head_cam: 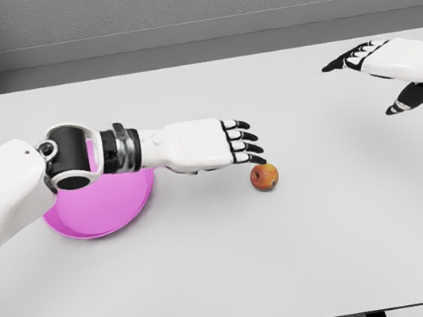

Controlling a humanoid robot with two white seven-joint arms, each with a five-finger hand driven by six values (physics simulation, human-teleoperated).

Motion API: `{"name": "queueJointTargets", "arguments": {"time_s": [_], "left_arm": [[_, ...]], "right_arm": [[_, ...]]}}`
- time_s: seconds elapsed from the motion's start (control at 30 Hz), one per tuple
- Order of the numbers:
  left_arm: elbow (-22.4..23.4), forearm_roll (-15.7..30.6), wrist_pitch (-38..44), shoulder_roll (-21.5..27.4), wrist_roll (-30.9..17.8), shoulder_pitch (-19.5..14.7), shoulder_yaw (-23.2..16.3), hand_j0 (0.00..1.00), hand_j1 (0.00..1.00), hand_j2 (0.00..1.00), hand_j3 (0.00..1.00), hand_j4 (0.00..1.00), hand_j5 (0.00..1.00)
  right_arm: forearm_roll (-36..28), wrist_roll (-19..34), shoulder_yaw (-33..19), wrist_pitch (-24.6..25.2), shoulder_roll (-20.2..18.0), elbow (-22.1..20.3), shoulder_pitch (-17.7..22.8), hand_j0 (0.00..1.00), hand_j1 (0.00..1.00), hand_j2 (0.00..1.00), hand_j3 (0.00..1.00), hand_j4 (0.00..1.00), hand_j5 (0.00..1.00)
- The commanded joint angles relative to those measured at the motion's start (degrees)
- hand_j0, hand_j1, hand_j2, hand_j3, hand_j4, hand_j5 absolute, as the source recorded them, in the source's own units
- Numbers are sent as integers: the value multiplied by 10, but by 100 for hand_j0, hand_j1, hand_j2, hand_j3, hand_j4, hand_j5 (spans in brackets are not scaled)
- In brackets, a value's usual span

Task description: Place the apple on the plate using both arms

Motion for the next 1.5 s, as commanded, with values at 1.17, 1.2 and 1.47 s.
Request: {"name": "queueJointTargets", "arguments": {"time_s": [1.17,1.2,1.47], "left_arm": [[123,-54,1,-135,-50,-2,-28,67,67,67,67,67,67],[122,-54,1,-135,-50,-1,-29,65,65,65,65,65,65],[121,-54,1,-128,-49,-1,-26,45,45,45,45,45,45]], "right_arm": [[1,0,-9,1,-3,-2,10,100,100,100,100,100,100],[1,0,-9,1,-3,-1,10,100,100,100,100,100,100],[1,0,-8,1,-3,-1,9,100,100,100,100,100,100]]}}
